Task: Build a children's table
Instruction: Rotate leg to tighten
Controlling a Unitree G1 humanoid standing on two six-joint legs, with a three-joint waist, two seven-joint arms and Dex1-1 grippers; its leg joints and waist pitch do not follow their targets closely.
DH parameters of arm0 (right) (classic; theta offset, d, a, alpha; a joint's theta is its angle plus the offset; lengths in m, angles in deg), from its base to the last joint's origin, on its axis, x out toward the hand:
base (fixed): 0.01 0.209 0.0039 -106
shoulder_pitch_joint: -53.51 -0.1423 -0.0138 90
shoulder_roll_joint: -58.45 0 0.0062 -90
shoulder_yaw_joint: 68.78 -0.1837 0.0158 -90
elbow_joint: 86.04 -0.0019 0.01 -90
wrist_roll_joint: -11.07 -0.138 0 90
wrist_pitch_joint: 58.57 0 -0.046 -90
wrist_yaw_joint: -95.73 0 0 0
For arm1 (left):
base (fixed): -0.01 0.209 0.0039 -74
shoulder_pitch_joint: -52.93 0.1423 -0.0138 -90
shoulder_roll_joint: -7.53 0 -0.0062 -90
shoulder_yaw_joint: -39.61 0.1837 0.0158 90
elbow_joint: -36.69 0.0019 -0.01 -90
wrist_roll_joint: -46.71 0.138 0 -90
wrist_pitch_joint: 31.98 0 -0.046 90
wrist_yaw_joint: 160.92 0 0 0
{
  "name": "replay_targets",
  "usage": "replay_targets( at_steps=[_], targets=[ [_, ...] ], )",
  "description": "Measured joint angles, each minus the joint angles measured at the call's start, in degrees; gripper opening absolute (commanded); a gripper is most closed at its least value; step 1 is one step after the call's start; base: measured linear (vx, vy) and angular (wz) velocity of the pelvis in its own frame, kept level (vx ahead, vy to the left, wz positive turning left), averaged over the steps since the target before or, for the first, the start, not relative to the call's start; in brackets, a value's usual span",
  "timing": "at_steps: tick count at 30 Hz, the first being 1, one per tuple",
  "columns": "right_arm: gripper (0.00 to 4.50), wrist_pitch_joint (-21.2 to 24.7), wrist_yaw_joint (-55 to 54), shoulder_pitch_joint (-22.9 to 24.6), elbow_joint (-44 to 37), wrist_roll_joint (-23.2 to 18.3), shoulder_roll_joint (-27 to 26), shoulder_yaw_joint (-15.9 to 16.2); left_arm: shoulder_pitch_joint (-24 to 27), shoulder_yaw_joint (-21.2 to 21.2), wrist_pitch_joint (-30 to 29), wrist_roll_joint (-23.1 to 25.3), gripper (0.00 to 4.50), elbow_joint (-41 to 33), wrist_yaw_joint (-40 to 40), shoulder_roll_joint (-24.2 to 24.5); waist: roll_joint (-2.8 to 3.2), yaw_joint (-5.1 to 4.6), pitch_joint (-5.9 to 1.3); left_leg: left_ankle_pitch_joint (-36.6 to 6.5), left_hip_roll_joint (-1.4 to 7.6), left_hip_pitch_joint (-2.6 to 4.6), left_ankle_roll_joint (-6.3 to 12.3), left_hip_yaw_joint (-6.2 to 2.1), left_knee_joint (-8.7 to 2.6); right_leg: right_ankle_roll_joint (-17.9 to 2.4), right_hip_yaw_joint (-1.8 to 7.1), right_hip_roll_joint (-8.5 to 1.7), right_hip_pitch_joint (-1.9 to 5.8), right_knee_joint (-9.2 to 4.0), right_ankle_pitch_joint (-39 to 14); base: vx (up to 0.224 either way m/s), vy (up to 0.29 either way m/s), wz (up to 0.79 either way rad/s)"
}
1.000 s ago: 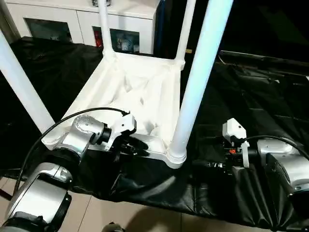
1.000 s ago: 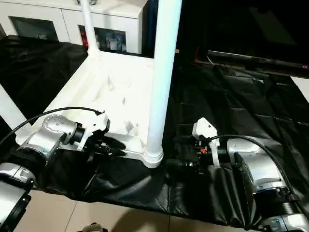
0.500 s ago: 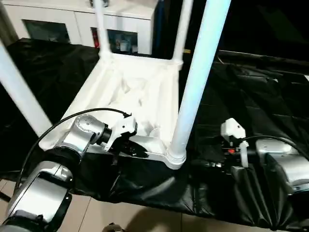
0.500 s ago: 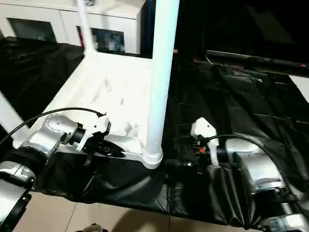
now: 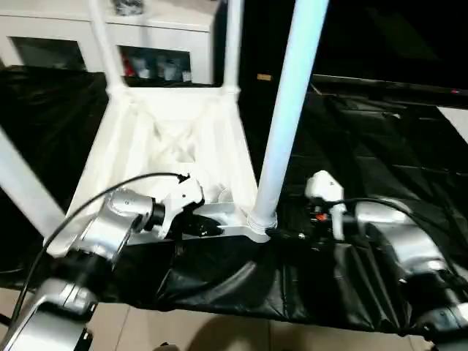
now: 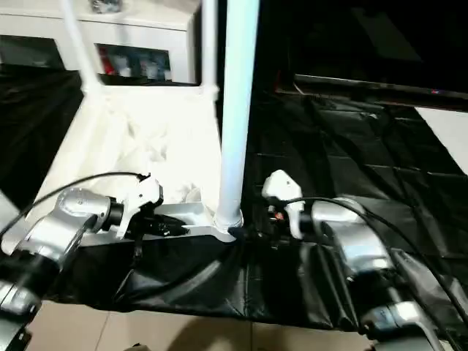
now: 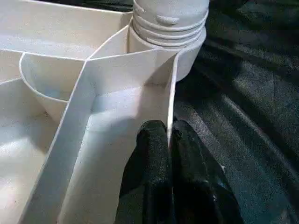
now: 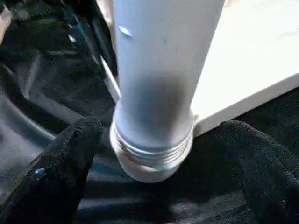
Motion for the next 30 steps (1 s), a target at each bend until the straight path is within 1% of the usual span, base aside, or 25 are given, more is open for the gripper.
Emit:
replay_targets(
  at_steps=[2, 4, 7, 9, 12, 14, 15, 21, 27, 30],
  targets=[
    [4.50, -0.88, -0.14, -0.77, 1.45, 0.68, -0.67, 0.47, 0.46, 0.01, -0.15, 0.02, 0.03, -1.34, 0.14, 0.11, -0.20, 0.07, 0.08, 0.00, 0.00, -0.03, 0.00, 0.00, -0.02, 0.00, 0.00, 0.00, -0.03, -0.02, 0.00, 0.000, 0.000, 0.00],
    [4.23, -1.48, -0.27, -1.89, 3.38, 0.84, -1.36, 0.96, 0.86, 0.00, -0.38, 0.01, 0.00, -2.30, 0.14, 0.19, -0.35, 0.06, 0.12, 0.00, -0.01, -0.03, 0.00, 0.04, -0.02, 0.00, 0.04, 0.00, -0.03, -0.06, 0.00, 0.000, 0.000, 0.00],
    [4.04, -3.12, -0.33, -3.10, 5.46, 1.06, -3.05, 1.09, 1.16, 0.01, -0.91, 0.05, 0.00, -3.28, 0.76, 0.15, -0.55, 0.01, 0.11, 0.00, -0.01, -0.04, 0.00, 0.05, -0.02, -0.05, 0.06, 0.00, -0.04, -0.09, 0.02, 0.000, 0.000, 0.00],
    [3.73, -3.71, -0.45, -3.61, 6.02, 1.07, -3.76, 1.13, 1.26, 0.01, -1.14, 0.06, 0.00, -3.63, 0.97, 0.11, -0.57, 0.01, 0.12, 0.00, -0.01, -0.03, 0.00, 0.06, -0.02, -0.14, 0.06, 0.00, -0.04, -0.11, 0.08, 0.000, 0.000, 0.00],
    [3.60, -4.84, 0.02, -4.27, 7.25, 1.06, -4.22, 1.40, 1.66, 0.01, -1.79, 0.09, 0.00, -4.45, 1.33, 0.21, -0.66, 0.01, 0.12, 0.00, 0.00, -0.01, 0.00, 0.07, -0.02, -0.17, 0.07, 0.01, -0.03, -0.10, 0.09, 0.000, 0.000, 0.00],
    [3.36, -5.43, 0.13, -4.48, 8.32, 1.08, -4.67, 1.52, 1.73, 0.00, -2.00, 0.09, 0.00, -4.68, 1.43, 0.35, -0.75, -0.04, 0.12, 0.00, -0.01, -0.01, 0.00, 0.07, -0.02, -0.15, 0.07, 0.01, -0.04, -0.10, 0.08, 0.000, 0.000, 0.00],
    [3.36, -5.67, 0.24, -4.53, 8.97, 1.08, -4.81, 1.61, 1.77, 0.00, -2.07, 0.10, 0.00, -4.81, 1.47, 0.38, -0.80, -0.04, 0.12, 0.00, -0.01, -0.01, 0.00, 0.07, -0.02, -0.14, 0.07, 0.01, -0.04, -0.10, 0.07, 0.000, 0.000, 0.00],
    [2.84, -6.82, 0.89, -4.93, 10.53, 1.09, -5.14, 1.92, 1.97, 0.00, -2.13, 0.11, 0.00, -5.24, 1.50, 0.71, -0.95, -0.10, 0.11, 0.00, 0.01, 0.00, 0.00, 0.08, -0.02, -0.14, 0.07, 0.03, -0.05, -0.10, 0.07, 0.000, 0.000, 0.00],
    [2.72, -8.35, 1.06, -5.87, 12.88, 1.18, -6.05, 1.95, 2.34, -0.10, -2.32, 0.07, 0.00, -5.83, 1.88, 1.35, -1.28, -0.32, 0.13, 0.00, 0.02, 0.13, -0.01, 0.06, -0.02, -0.02, 0.03, 0.04, -0.06, -0.08, 0.01, 0.000, 0.000, 0.00],
    [2.72, -8.70, -1.14, -5.87, 13.66, 1.15, -7.15, 1.39, 2.68, -0.78, -3.08, 0.09, 0.00, -6.16, 3.49, 1.11, -1.40, -0.51, 0.10, -0.01, 0.02, 0.24, -0.01, 0.05, -0.03, -0.03, 0.04, 0.05, -0.06, -0.08, 0.01, 0.000, 0.000, 0.00]
  ],
)
